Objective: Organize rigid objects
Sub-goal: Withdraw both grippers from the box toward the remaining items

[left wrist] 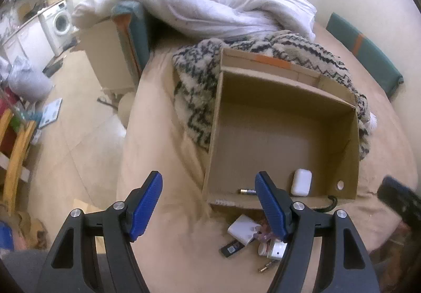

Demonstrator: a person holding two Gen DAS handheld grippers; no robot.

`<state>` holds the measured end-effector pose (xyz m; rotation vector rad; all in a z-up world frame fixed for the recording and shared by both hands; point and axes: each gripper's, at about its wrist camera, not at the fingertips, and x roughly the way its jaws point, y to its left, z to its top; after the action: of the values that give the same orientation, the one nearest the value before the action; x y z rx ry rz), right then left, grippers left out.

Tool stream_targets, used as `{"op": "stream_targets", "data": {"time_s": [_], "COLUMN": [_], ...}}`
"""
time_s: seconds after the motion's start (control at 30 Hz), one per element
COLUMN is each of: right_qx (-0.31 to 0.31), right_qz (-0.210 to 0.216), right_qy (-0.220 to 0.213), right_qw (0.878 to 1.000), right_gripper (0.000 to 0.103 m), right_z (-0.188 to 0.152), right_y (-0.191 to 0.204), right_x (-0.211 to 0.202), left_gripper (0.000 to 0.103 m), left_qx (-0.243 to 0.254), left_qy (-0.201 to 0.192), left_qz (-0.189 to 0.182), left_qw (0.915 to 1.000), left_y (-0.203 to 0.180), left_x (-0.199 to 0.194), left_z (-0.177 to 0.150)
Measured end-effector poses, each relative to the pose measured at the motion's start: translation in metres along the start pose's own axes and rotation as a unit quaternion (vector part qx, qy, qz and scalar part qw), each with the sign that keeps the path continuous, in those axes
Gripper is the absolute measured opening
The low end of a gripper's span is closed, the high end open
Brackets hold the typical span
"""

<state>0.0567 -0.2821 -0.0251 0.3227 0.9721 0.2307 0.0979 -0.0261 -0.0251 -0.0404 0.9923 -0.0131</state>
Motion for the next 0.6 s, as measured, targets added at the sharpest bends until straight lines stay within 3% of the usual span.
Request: {"op": "stream_targets", "data": {"time_s": [0.13,0.23,0.43,0.6], "right_qx": [0.012,0.042,0.140,0.128], "right_qz": [-0.008,-0.002,0.073,0.062], "right_qy": [0.027,0.047,0.138,0.154], "right_qw": [1.000,0.998,0.978,0.978], "right_gripper": [0.103,0.103,0.103,0.103], "right_z": [-0.015,-0.021,-0.032,-0.034], "right_y": [-0.006,-0.018,-0.043,-0.038], "right_x": [0.006,0.013,0.053,0.067], "left_gripper": [0.070,0.070,0.070,0.070], "left_qx": [0.004,0.010,-0.003,-0.015], "left_qy": [0.007,0.023,0.027,0.042], "left_qz": [0.004,0.043,0.027,0.022], "left_qw": [1.0000,0.9988,0.9993,0.9987], "left_y": [0.003,0.005,0.009,0.010], "left_x": [0.017,0.028,0.029,0.033], "left_z": [-0.012,-0.018,-0.016,-0.016]}}
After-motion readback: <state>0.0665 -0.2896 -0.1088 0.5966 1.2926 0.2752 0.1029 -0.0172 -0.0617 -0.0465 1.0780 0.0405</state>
